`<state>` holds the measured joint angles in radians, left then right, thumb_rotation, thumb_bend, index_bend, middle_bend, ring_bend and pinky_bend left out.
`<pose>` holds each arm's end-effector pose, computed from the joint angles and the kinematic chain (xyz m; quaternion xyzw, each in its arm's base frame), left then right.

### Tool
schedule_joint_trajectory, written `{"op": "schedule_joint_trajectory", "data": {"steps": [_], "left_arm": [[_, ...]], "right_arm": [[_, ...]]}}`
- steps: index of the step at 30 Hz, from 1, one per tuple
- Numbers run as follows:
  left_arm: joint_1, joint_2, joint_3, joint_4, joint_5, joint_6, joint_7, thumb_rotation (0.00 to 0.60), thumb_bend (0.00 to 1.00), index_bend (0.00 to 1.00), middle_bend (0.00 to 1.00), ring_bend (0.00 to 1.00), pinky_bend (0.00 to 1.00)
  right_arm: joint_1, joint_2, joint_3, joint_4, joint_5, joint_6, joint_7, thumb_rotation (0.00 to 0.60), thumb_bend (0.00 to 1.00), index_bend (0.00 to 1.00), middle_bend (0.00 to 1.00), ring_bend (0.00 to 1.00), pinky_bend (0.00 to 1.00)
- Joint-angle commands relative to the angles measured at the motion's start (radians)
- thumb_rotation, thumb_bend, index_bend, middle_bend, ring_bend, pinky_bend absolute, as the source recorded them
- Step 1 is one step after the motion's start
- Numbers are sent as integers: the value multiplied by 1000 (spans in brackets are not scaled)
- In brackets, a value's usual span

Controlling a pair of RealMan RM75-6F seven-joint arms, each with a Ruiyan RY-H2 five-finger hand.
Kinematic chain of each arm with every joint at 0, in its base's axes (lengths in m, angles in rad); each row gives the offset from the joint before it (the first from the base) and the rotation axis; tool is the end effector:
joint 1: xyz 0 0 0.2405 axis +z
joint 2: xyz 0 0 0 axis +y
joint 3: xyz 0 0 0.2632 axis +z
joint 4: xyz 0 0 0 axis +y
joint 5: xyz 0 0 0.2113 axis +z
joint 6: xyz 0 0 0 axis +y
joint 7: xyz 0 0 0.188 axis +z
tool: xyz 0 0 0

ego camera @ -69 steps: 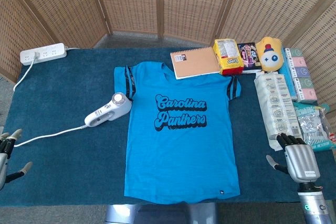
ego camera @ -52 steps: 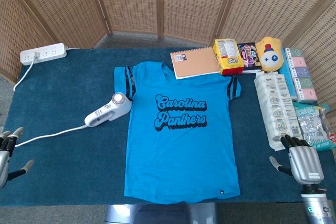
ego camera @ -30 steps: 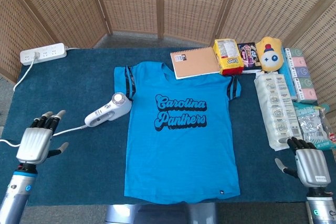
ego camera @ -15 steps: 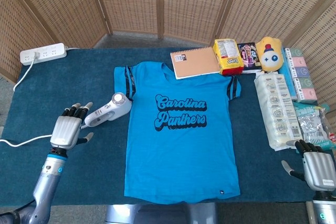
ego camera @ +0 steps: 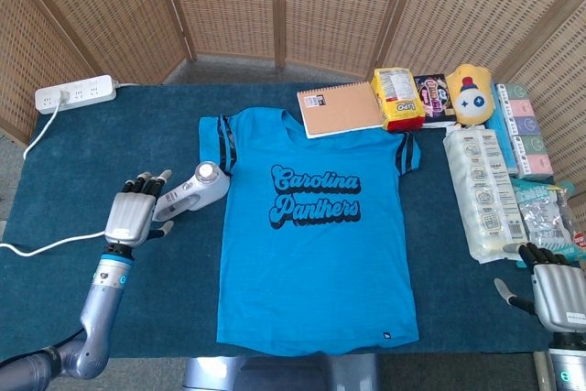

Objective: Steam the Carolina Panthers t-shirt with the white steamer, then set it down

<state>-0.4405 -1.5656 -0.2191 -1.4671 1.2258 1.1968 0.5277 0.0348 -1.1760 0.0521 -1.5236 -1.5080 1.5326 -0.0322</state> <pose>-0.2248 0.3491 0.0123 -0.6706 -0.3400 -0.3430 0.5630 -0.3361 -0.2104 0.1586 0.5871 -0.3676 0.3715 0.6182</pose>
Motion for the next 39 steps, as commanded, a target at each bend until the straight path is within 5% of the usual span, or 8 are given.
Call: {"op": "schedule_joint_trajectory", "data": {"steps": [1,13,31,39], "left_arm": [[-23,-34,-15,51,-21,-9,-15,412,216,71,248,153,255],[-83,-109,-42,196,-71,-39,-52,414,220,71,248,153,255],[-126,-83,-72,372,-158,-120,-101,418,223,71,249,153,256],[-153,-115,-46,381,-127,-149,-147,416,245,71,249,153,265]], "right_arm": [[-3,3,1,-3,4,1,-1,523,292,335,368,411,413],[-14,9,2,-7,17,3,-4,524,292,335,368,411,417],[-11,14,9,-45,18,-2,-50,522,292,335,368,411,417],[-20,19,8,-45,27,2,-49,524,292,335,368,411,418]]}}
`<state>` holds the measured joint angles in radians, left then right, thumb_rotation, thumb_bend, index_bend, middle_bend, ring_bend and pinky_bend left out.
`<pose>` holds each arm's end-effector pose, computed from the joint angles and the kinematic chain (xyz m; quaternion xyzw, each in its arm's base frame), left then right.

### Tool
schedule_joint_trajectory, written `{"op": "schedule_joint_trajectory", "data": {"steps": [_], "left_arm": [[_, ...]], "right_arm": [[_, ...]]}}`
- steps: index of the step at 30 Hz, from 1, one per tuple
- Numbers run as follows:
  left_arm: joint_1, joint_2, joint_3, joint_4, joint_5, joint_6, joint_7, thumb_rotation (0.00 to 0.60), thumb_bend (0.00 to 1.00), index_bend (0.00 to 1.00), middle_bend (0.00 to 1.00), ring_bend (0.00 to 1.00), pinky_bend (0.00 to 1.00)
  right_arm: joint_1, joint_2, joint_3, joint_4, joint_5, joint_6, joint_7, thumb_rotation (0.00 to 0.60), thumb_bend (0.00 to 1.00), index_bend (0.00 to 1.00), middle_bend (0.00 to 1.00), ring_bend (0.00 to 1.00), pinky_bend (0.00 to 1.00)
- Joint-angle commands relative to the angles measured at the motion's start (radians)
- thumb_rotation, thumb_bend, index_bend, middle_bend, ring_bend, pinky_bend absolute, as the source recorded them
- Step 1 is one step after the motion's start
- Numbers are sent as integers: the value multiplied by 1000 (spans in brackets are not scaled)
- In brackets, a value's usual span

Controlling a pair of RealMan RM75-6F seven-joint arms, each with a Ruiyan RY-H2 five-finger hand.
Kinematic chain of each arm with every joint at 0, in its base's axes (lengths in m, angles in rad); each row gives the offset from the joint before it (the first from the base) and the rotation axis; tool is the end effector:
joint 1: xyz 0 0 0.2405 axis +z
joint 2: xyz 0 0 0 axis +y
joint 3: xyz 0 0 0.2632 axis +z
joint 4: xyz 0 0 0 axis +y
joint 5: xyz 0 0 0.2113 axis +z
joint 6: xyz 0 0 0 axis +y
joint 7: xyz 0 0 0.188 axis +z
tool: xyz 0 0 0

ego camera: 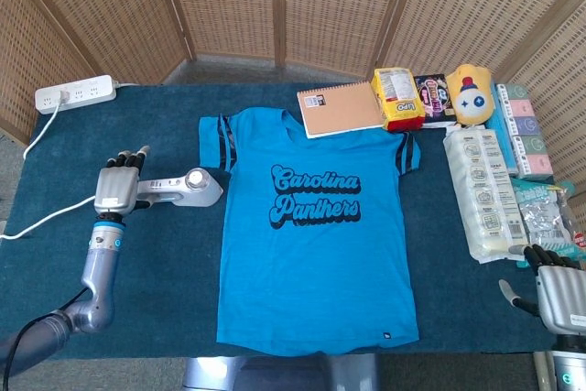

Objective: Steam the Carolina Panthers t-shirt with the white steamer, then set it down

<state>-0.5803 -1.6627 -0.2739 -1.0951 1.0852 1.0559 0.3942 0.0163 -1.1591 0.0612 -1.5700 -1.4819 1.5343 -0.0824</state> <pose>-0.2660 0.4170 0.0109 -0.6424 -0.3622 -0.3064 0.6018 -0.3359 -0.2056 0.1635 0.5782 -0.3697 0.3573 0.6335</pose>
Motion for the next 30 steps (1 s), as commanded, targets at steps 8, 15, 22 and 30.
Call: {"op": "schedule_joint_trajectory", "data": {"steps": [8,15,22,30], "left_arm": [[-50,-67,5,78,19,-13,-18,413,320,71,249,163,303],[-73,-92,6,141,27,-22,-26,406,333,71,249,172,308],[-101,-124,8,229,27,-57,-34,394,337,71,249,173,308],[-129,-142,14,303,31,-126,-80,393,343,71,249,173,309]], "right_arm": [[-9,8,0,7,8,4,11,524,292,335,368,411,418],[-14,7,2,12,16,4,13,524,292,336,368,411,419],[-16,12,6,1,22,6,-1,521,292,336,368,411,419],[-23,20,8,-15,26,14,-17,522,292,335,368,412,419]]}}
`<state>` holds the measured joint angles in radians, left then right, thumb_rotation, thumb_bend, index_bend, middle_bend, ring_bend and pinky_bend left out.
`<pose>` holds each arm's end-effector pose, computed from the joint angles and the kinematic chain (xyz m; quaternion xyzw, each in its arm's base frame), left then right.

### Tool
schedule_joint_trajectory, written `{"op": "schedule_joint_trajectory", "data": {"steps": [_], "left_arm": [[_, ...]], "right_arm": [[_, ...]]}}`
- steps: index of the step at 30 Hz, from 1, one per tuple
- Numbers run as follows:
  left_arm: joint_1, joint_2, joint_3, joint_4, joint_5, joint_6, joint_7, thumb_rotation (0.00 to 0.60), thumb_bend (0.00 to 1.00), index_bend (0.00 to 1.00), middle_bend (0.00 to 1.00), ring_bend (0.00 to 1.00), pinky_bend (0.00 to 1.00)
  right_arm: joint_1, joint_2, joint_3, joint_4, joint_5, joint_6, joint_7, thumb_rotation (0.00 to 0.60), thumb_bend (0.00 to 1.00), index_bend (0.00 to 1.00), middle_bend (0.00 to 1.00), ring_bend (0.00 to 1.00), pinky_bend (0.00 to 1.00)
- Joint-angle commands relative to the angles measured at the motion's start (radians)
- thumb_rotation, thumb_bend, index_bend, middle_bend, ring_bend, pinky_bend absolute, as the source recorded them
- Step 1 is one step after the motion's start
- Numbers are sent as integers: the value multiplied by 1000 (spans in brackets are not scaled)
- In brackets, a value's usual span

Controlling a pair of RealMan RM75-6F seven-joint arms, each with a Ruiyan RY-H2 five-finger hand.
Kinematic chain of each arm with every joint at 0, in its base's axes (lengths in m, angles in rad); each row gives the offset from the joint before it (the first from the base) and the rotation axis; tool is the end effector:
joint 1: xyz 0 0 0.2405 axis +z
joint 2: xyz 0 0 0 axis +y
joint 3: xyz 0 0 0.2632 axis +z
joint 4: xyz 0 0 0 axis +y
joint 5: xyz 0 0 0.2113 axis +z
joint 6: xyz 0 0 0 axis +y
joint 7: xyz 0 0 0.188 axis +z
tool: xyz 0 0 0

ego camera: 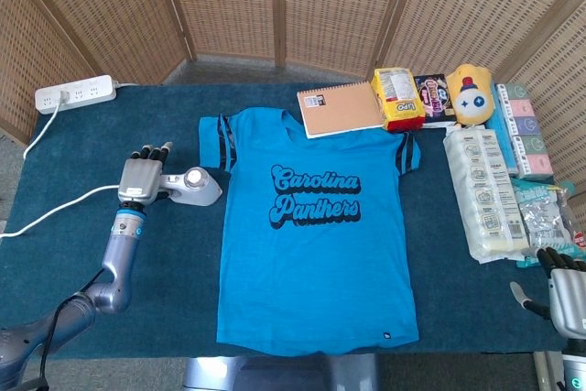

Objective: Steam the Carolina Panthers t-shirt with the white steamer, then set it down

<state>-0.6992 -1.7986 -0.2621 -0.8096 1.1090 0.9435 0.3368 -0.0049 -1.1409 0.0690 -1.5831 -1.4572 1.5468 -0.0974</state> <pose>-0.2576 0.4516 -0.0208 -0.6740 -0.3351 -0.2813 0.5952 -0.3417 -0.1995 0.1737 0.5663 -0.3689 0.3451 0.6512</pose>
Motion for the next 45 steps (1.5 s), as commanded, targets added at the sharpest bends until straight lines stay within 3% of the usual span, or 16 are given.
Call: {"op": "schedule_joint_trajectory", "data": {"steps": [1,4,7,11,16,30,45], "left_arm": [[-14,-9,4,29,13,-14,-33,405,348,72,249,173,319],[-19,-18,6,49,24,-13,-56,451,370,95,249,194,366],[-21,-21,5,53,31,-16,-87,530,419,211,268,268,453],[-21,-18,7,48,38,-22,-112,600,498,439,431,449,617],[-17,-3,23,33,53,-33,-122,600,549,560,609,577,694],[17,65,36,-80,80,-7,-195,600,565,573,657,606,728],[45,118,44,-179,179,122,-318,600,554,573,662,606,728]], "right_arm": [[-3,3,1,-4,2,4,-3,523,292,335,368,412,419],[-5,4,2,-7,2,8,-5,523,292,336,368,411,419],[-7,5,2,-8,2,10,-4,517,292,336,368,412,419],[-8,5,4,-8,3,11,-3,523,293,336,370,412,419],[-9,3,4,-3,4,11,2,522,293,336,370,413,419],[-6,-2,9,9,7,4,12,522,292,339,372,414,419],[-2,-5,10,7,0,2,8,524,292,339,372,414,419]]}}
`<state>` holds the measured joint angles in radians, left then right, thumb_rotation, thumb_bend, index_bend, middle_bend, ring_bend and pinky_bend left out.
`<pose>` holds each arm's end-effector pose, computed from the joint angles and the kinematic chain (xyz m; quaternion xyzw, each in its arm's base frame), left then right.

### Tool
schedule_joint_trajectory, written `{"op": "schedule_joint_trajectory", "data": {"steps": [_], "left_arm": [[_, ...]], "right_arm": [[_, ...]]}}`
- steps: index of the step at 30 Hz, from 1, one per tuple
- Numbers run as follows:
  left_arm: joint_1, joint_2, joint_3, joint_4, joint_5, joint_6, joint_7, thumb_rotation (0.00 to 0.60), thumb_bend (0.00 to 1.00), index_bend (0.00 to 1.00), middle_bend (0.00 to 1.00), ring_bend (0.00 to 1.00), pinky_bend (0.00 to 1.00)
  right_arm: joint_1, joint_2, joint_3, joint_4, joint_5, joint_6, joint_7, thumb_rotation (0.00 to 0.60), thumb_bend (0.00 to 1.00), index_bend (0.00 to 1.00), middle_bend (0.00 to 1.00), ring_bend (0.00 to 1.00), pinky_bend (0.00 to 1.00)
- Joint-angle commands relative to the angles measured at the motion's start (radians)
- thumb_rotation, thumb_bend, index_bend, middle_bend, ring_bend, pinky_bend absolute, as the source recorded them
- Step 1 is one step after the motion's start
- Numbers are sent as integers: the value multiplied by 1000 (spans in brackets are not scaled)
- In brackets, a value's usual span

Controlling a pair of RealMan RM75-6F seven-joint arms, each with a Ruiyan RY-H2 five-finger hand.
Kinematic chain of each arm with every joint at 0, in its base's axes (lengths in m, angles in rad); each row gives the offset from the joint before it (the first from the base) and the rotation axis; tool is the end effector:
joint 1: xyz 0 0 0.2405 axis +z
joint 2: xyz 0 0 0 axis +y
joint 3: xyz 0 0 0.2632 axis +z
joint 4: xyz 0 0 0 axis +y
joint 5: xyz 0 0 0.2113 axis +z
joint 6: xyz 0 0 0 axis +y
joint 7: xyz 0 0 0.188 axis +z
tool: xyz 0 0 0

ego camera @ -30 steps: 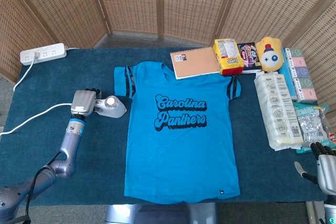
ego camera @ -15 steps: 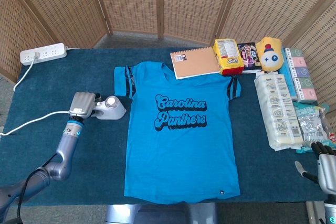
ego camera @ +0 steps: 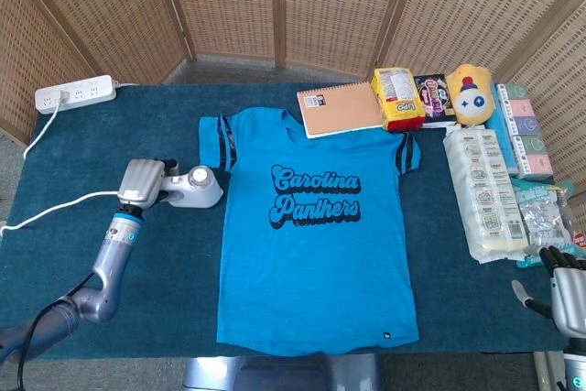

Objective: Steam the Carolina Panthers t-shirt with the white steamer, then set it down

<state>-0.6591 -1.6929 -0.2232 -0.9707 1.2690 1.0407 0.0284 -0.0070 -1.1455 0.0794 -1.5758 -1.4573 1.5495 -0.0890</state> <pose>-0.2325 0.4343 -0.0018 -0.6598 -0.3693 -0.4008 0.5174 -0.3421 -0.2009 0.1753 0.5619 -0.3674 0.3502 0.6532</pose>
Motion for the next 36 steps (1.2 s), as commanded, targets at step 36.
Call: {"op": "schedule_joint_trajectory", "data": {"steps": [36], "left_arm": [[6,54,56,-138,182,175,-68,600,541,574,662,605,728]], "right_arm": [[19,17,-51,-50,-63,-55,-55,524,293,340,373,413,421]]}}
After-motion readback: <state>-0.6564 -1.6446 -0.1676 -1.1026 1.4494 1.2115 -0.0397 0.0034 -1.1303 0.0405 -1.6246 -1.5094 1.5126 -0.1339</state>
